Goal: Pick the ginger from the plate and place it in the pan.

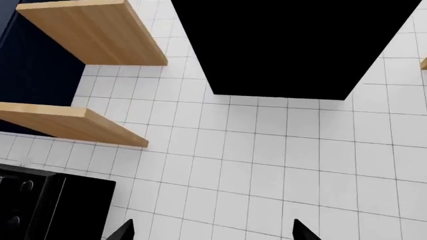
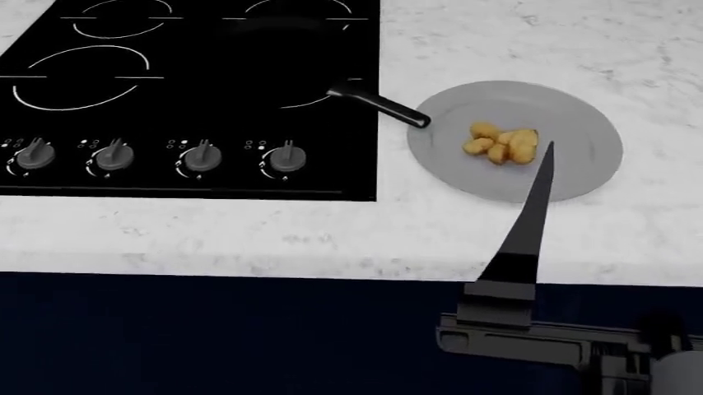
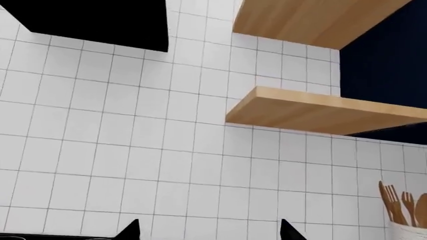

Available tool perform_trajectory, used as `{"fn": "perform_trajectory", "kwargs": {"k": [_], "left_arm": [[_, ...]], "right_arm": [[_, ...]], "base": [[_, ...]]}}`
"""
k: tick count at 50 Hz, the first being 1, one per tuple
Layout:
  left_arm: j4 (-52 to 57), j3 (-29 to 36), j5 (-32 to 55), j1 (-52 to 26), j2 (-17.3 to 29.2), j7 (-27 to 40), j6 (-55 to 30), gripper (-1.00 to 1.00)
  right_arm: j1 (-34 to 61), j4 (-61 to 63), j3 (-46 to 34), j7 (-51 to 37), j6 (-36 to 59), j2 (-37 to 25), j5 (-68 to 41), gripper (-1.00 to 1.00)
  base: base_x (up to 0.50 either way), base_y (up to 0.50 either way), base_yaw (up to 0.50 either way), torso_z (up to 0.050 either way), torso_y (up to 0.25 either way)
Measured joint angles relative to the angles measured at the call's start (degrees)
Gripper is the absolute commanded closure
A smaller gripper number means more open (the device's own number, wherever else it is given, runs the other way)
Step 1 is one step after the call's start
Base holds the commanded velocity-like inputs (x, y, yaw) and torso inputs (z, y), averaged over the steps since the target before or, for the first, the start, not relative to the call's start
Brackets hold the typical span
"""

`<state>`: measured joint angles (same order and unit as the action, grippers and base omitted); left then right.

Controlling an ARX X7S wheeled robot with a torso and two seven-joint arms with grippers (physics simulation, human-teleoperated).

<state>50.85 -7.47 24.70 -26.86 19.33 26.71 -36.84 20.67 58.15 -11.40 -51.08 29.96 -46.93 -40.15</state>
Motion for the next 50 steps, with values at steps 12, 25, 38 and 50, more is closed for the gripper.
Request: {"fn": "perform_trajectory", "kwargs": {"k": [12,25,38,50], "left_arm": [[-0.1,0.3,-0.1,0.5,0.3,0.3,0.9,-1.00],[0.2,0.3,0.1,1.6,0.6,0.6,1.8,-1.00],[0.4,0.0,0.7,2.4,0.9,0.9,2.5,-1.00],[0.7,-0.1,1.3,2.8,1.1,1.5,2.6,-1.00]], "right_arm": [[0.2,0.4,-1.1,-1.4,-1.5,-1.9,-0.9,-1.00],[-0.5,0.8,-2.0,-2.7,-3.4,-3.7,-1.1,-1.00],[0.0,1.2,-3.4,-4.5,-4.5,-5.7,-2.1,-1.00],[0.7,1.3,-5.6,-6.6,-5.8,-7.8,-2.8,-1.00]], "base": [[0.50,0.00,0.00,0.000,0.000],[0.50,0.00,0.00,0.000,0.000],[0.50,0.00,0.00,0.000,0.001],[0.50,0.00,0.00,0.000,0.001]]}}
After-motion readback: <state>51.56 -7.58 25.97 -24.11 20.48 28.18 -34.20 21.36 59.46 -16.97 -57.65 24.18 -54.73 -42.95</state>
